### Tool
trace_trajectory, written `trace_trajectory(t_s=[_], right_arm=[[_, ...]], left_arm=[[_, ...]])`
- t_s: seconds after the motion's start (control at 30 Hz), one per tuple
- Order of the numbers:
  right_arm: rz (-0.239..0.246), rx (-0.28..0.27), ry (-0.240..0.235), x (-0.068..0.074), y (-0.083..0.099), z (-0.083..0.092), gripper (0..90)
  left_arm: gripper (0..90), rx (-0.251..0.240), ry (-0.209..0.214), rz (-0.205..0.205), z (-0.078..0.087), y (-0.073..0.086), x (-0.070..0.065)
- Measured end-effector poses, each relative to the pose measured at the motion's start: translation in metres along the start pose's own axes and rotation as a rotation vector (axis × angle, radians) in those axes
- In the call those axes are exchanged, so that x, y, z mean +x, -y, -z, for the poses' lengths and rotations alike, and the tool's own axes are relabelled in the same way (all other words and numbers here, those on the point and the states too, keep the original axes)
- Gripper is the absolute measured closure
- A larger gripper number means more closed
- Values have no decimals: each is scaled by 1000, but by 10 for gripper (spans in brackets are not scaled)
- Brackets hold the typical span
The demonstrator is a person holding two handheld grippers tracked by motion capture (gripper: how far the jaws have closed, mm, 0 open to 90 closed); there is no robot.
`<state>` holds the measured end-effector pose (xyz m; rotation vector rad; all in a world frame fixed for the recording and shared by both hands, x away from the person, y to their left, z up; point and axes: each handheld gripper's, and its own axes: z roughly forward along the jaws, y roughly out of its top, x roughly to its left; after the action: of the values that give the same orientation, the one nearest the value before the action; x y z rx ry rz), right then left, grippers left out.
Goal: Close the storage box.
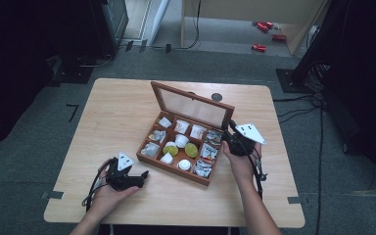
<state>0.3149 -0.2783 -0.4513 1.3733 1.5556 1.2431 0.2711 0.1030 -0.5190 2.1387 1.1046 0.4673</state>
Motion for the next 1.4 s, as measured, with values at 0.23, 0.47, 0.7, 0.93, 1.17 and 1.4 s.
trace_trajectory(t_s=[0.23, 0.47, 0.7, 0.93, 1.17, 1.4], right_arm=[[-50, 29, -43, 3, -5, 8, 611], [-53, 65, -55, 7, -11, 10, 529], [-66, 79, -58, 13, -17, 15, 480], [-84, 92, -73, 16, -23, 24, 480], [-85, 106, -105, 18, -25, 34, 479], [-71, 139, -140, 24, -20, 47, 462]], left_arm=[[149, -4, 0, 5, 0, 0, 0], [149, -1, 0, 2, 0, 0, 0], [149, -2, 0, 1, 0, 0, 0], [149, -2, 0, 2, 0, 0, 0], [149, -3, -1, 2, 0, 0, 0], [149, -3, 0, 4, 0, 0, 0]])
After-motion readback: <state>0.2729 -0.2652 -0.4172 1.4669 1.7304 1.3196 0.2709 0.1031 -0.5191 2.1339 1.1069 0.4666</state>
